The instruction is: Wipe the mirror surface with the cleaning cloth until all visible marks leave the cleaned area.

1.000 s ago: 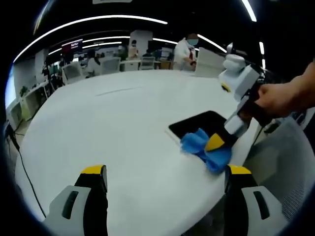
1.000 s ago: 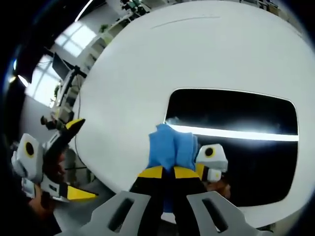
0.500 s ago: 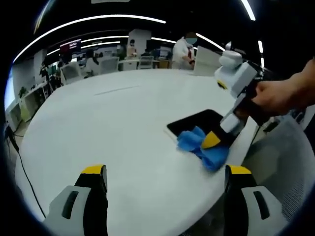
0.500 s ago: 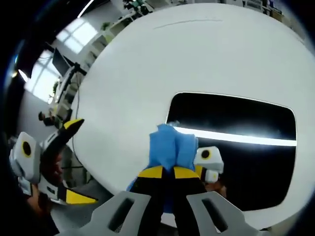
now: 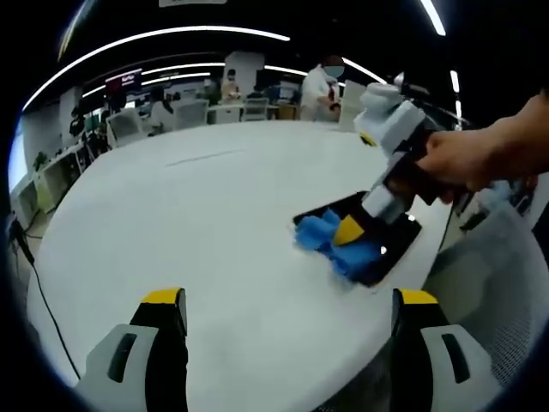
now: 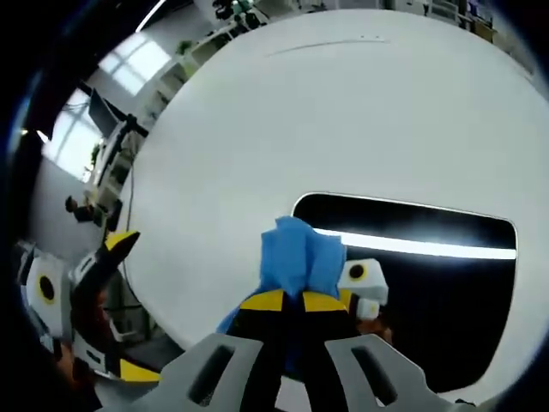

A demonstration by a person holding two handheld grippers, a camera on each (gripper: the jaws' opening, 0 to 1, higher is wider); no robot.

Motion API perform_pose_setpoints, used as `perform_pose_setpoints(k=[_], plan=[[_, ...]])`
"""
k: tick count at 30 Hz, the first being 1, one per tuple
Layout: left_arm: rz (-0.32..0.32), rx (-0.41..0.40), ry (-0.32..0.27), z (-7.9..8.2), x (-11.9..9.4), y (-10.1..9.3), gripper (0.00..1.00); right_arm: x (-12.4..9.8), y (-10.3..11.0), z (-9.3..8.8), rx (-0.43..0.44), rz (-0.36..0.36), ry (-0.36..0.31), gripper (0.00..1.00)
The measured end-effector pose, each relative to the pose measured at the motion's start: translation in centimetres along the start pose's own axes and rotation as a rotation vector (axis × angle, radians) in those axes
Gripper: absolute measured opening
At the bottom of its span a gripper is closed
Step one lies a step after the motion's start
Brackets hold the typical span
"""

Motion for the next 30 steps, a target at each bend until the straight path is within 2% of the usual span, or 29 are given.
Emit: perform_pose_setpoints(k=[6, 17, 23, 30], plan=[[-0.016, 0.011, 0.008, 0.0, 0.3, -0.1, 0.99, 1.0, -0.3, 1.6, -0.009, -0.01, 0.001, 0.0], [-0.026, 0.0, 0.005, -0.1, 0.4, -0.2, 0.99, 1.6, -0.8, 3.6, -0.035, -0.011, -0.007, 0.0], [-0.018, -0.003, 0.007, -0.2, 0.4, 0.0, 0.99, 1.4, -0.7, 3.6, -0.053, 0.006, 0.007, 0.0], [-0.007, -0.001, 0.013, -0.3, 0.4, 0.2, 0.99, 1.6, -1.0, 3.7, -0.032, 0.037, 0.009, 0.0]])
Point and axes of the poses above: the point that each gripper's makers call its tool centre point, and the gripper's own axes: x roughly forward along the fingers, y roughly to its left, z roughly out of its top, the point moved 3 cm from there along -x, roughly backward along the fingers, and after that the axes turned 8 degrees about -y, right-handed, at the moved point
